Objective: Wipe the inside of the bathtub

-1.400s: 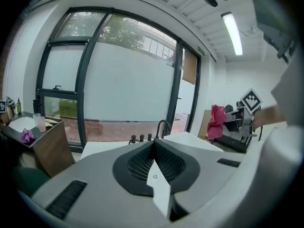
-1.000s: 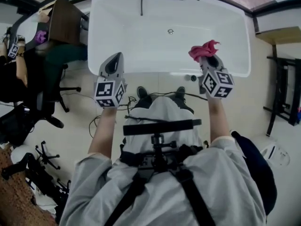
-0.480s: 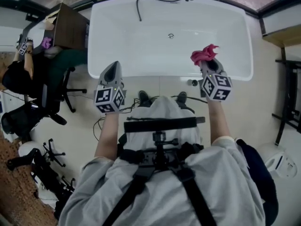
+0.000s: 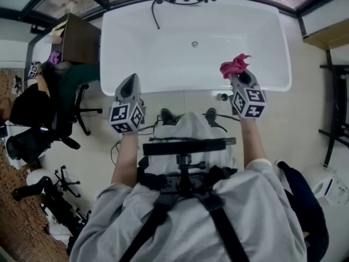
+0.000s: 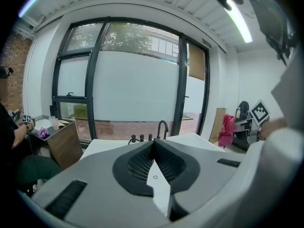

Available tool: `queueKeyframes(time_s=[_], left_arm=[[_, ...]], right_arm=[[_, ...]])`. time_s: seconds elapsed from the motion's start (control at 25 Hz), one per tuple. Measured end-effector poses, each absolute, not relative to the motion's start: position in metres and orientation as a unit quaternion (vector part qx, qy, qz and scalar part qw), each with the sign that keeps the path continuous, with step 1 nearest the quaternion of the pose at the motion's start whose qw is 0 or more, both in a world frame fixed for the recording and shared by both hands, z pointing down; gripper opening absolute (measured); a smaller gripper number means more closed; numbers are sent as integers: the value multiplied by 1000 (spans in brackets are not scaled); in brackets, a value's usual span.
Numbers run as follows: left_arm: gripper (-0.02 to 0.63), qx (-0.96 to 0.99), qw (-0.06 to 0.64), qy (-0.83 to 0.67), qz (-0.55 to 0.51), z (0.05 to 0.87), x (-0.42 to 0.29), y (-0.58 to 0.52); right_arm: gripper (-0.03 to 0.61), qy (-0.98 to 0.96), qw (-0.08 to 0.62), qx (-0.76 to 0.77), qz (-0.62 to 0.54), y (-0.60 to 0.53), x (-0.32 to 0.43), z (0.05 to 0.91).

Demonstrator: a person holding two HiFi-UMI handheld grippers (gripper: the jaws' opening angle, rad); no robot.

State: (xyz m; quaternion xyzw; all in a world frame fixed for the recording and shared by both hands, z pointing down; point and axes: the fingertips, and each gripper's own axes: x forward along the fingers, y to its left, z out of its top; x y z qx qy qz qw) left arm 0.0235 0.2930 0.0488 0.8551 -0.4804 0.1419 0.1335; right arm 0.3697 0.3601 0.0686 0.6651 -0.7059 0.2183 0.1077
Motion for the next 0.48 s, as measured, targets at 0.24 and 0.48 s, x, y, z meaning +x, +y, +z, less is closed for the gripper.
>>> queueKeyframes(time_s=[0.24, 0.48], left_arm=[[5, 854, 133, -483, 139, 48, 22, 302], [5, 854, 136, -482, 143, 52, 15, 313]], right_arm=[[58, -710, 119, 661, 213, 371, 366, 70], [58, -710, 123, 659, 216, 379, 361, 77]])
